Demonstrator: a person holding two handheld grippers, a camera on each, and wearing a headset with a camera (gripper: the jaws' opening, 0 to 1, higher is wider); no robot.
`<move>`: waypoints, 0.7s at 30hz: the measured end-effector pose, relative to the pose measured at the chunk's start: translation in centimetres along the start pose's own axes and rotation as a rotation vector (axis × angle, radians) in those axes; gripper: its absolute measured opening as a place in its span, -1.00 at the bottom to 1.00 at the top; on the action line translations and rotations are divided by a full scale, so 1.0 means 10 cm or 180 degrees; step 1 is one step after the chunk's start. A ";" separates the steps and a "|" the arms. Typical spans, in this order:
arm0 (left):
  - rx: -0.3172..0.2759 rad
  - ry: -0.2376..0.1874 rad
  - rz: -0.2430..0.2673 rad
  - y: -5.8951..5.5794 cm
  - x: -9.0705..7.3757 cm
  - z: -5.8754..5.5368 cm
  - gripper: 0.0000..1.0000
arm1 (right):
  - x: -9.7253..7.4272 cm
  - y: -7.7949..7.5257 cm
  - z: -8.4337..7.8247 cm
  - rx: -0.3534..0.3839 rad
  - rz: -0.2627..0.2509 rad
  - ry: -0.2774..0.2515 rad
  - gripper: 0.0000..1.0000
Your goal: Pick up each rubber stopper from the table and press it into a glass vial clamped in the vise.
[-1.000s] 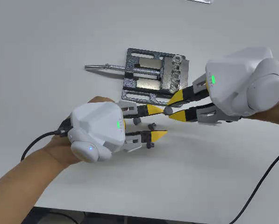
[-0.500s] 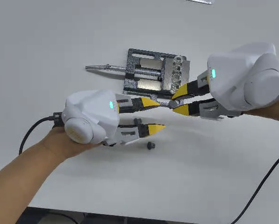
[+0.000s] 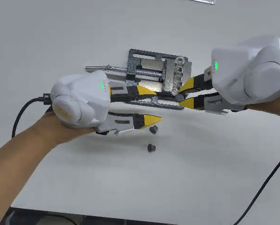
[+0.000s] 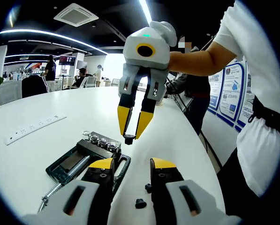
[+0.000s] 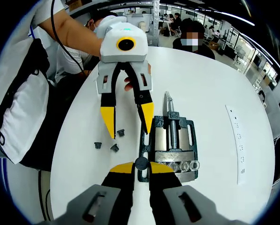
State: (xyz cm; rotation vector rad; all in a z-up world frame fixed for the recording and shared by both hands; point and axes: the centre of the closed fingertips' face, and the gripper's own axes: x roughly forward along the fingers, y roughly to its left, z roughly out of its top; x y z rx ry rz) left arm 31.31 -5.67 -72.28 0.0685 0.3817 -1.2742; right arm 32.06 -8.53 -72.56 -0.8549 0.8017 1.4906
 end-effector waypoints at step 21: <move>0.0198 0.0056 0.0024 0.42 0.00 0.15 -0.29 | -0.08 -0.33 -0.07 0.0057 -0.0121 0.0121 -0.78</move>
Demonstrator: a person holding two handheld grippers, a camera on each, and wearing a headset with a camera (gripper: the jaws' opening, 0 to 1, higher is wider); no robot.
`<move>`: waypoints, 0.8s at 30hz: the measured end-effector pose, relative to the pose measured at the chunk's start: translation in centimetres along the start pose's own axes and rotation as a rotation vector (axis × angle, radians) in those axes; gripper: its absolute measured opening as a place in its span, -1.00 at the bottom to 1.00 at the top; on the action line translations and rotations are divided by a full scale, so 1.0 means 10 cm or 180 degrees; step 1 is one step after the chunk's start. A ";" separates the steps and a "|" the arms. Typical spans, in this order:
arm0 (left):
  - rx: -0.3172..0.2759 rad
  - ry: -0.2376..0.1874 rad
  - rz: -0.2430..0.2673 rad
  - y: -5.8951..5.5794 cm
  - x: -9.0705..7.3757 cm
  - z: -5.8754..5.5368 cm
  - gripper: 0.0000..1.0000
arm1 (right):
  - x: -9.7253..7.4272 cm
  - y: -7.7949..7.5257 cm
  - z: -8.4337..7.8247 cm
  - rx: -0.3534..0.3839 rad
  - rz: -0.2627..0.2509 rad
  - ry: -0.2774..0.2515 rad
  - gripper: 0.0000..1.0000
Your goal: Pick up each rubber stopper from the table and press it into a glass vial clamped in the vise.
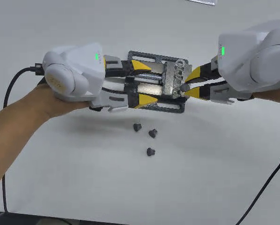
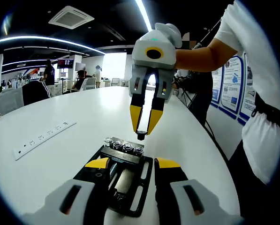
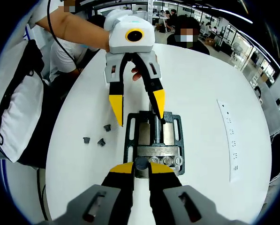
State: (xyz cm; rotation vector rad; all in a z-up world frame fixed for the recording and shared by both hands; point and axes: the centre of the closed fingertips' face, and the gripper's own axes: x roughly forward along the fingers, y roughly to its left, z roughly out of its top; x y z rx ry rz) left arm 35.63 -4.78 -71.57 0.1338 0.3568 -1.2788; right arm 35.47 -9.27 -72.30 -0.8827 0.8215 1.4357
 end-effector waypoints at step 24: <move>0.0194 -0.0047 -0.0048 0.24 -0.06 0.07 -0.16 | -0.01 -0.55 0.01 0.0049 -0.0199 0.0161 -0.78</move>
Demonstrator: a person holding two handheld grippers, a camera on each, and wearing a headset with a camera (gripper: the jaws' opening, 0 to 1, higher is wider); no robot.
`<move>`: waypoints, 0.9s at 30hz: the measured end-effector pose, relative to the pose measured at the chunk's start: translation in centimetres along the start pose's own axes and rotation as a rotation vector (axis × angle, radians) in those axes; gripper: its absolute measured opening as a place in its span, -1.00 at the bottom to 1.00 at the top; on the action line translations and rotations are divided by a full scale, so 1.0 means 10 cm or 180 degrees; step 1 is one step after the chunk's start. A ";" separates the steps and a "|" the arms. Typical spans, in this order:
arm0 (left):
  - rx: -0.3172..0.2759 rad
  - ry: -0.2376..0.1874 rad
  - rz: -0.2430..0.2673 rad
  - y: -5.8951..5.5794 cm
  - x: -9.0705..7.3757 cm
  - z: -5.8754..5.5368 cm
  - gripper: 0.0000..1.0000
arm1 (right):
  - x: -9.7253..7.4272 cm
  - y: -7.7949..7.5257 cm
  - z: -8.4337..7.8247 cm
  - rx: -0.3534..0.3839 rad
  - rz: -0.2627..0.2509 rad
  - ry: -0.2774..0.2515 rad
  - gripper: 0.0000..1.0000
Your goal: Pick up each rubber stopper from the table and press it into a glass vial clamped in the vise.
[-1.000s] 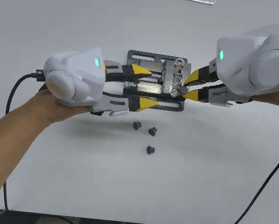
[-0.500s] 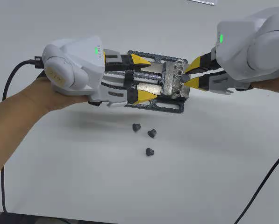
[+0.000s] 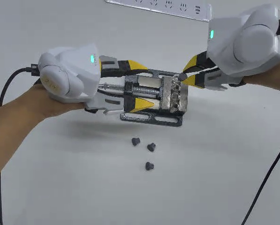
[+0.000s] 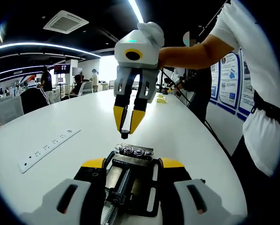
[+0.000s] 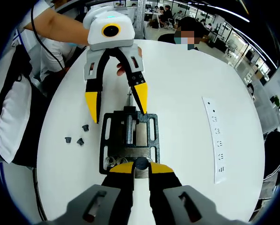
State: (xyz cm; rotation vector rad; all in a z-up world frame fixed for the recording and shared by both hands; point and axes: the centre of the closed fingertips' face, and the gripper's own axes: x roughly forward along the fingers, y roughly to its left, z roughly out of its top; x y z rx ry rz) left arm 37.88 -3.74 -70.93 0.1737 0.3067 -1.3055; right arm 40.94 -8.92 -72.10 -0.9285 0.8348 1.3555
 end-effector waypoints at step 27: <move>0.0021 -0.0035 -0.0030 -0.01 -0.02 0.02 -0.15 | 0.21 -0.07 -0.13 -0.0018 0.0066 0.0277 -0.79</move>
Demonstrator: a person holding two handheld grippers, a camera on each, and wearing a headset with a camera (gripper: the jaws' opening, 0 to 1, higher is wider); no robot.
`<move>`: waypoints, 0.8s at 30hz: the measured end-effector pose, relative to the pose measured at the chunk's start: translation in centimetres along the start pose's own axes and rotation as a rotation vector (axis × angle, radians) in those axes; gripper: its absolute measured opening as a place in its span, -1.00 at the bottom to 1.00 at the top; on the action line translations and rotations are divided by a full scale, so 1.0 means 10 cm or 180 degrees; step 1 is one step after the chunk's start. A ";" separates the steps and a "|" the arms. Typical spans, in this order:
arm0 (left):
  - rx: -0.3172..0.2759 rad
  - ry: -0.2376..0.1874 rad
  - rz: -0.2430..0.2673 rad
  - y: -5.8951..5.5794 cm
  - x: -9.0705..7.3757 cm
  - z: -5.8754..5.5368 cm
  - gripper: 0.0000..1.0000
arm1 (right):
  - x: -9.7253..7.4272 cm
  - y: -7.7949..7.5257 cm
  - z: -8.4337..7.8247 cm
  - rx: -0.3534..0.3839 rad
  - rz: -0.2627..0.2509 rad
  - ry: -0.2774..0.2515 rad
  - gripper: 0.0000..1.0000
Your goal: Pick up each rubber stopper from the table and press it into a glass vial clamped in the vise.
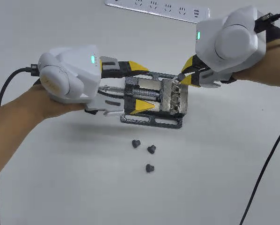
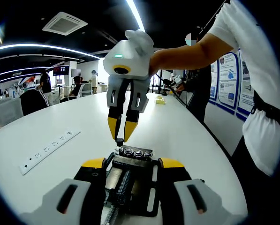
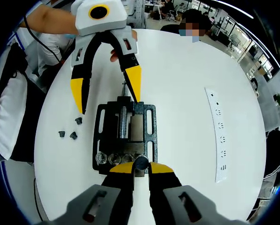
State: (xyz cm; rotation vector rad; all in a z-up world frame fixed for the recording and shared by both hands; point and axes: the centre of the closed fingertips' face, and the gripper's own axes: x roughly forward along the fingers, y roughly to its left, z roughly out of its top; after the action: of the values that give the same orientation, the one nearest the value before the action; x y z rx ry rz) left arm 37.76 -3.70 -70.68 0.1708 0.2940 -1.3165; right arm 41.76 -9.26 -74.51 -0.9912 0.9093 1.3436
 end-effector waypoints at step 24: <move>-0.0015 -0.0040 -0.0016 0.01 -0.01 0.01 -0.16 | 0.04 -0.01 -0.01 -0.0090 0.0044 0.0133 -0.79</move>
State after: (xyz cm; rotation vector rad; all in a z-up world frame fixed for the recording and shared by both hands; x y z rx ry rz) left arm 37.88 -3.63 -70.60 0.1577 0.2869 -1.3212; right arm 41.88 -9.17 -74.93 -1.0396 0.9324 1.3549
